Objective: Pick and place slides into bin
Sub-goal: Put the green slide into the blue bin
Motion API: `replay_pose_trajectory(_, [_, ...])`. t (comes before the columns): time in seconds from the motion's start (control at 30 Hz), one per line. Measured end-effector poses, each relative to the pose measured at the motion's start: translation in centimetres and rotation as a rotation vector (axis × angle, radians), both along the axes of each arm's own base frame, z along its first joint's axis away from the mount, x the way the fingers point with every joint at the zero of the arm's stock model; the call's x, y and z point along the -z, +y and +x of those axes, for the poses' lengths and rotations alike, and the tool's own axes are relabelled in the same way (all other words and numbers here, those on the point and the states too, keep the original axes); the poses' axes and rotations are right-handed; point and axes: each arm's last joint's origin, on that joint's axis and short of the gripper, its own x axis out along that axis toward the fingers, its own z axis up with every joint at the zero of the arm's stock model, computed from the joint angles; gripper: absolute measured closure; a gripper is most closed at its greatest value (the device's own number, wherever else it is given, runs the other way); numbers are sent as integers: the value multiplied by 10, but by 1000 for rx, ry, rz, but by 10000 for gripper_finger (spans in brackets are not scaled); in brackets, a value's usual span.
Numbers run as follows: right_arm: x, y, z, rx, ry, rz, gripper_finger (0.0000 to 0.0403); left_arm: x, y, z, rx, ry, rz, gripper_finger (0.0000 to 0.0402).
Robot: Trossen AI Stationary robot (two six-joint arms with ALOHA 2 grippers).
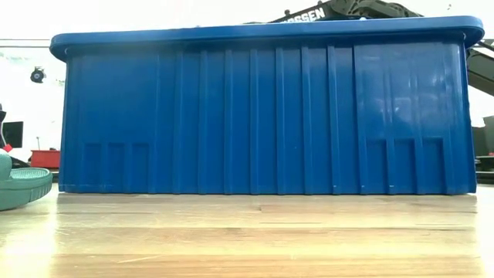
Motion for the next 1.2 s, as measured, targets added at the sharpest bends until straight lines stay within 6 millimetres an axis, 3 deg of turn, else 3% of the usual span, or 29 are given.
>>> replay_pose_trajectory(0.13, [-25, 1, -3, 11, -65, -1, 172, 0, 0, 0, 0, 0, 0, 230])
replay_pose_trajectory(0.3, [-89, 5, -18, -7, -193, -49, 184, 0, 0, 0, 0, 2, 1, 230])
replay_pose_trajectory(0.4, [-137, 11, -36, -57, -320, -11, 197, 0, 0, 0, -1, 6, 9, 230])
replay_pose_trajectory(0.5, [-195, 21, -65, -169, -480, 68, 215, 1, 0, 1, -1, 7, 9, 230])
replay_pose_trajectory(0.63, [-269, 39, -121, -337, -581, 36, 243, 1, 0, 1, -1, 10, 10, 230])
replay_pose_trajectory(0.8, [-331, 68, -196, -624, -621, -11, 281, 5, 1, 5, -3, 38, 29, 230])
replay_pose_trajectory(0.93, [-353, 98, -243, -749, -607, 21, 324, 11, 1, 11, -3, 62, 27, 230])
replay_pose_trajectory(1.1, [-348, 132, -280, -591, -419, -30, 384, 15, 2, 16, -11, 79, 23, 230])
replay_pose_trajectory(1.2, [-343, 147, -298, -573, -391, -19, 391, 15, 3, 18, -48, 61, 17, 230])
